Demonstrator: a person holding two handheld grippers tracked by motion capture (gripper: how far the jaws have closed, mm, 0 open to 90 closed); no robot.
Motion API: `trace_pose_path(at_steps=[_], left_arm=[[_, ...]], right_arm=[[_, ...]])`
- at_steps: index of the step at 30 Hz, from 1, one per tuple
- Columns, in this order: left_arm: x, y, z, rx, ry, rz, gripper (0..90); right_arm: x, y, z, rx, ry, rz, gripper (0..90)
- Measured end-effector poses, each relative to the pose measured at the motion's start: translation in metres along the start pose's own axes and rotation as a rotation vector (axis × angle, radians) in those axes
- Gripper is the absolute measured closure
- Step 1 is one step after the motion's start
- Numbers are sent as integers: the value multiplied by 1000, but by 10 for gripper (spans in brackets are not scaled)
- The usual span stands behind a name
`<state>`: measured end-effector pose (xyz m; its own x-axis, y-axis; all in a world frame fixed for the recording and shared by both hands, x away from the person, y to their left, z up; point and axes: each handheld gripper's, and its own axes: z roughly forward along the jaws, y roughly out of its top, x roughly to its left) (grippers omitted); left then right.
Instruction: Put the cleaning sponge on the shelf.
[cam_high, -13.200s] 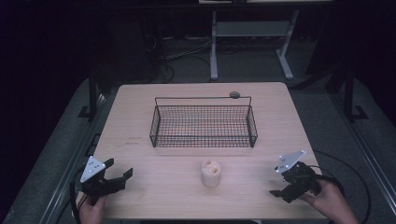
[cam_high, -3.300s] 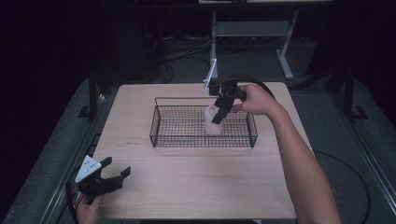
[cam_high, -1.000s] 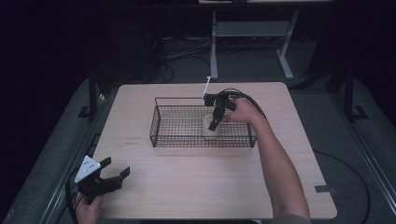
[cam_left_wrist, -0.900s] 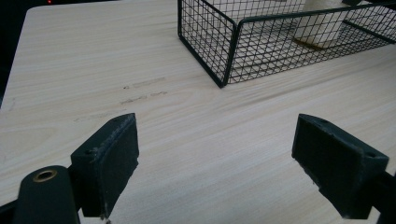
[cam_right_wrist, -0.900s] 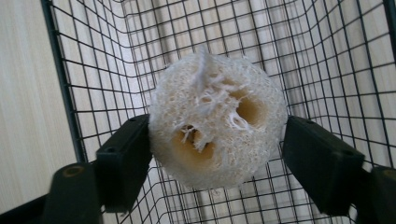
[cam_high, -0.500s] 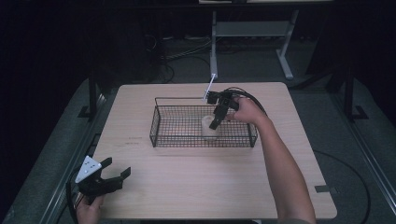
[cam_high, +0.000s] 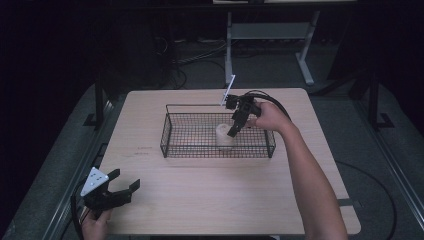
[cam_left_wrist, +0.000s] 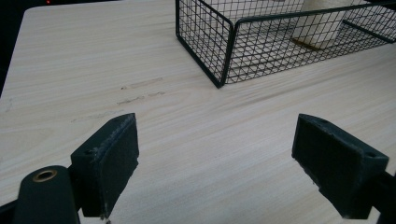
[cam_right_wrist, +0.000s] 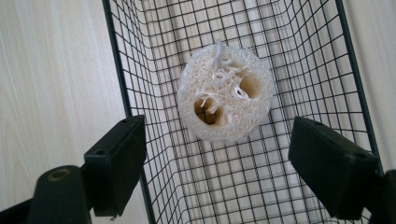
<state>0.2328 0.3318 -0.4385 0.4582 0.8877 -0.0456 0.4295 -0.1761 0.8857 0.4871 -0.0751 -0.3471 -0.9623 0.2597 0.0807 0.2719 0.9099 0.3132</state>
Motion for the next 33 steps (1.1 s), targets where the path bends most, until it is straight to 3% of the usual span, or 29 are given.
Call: trace_pose_path(at_steps=[20, 33], left_arm=[[0, 0, 0, 1, 2, 1, 139], [-1, 0, 0, 4, 1, 2, 139]], right_arm=[[20, -4, -14, 13, -3, -45, 187], [27, -16, -17, -4, 12, -47, 187]])
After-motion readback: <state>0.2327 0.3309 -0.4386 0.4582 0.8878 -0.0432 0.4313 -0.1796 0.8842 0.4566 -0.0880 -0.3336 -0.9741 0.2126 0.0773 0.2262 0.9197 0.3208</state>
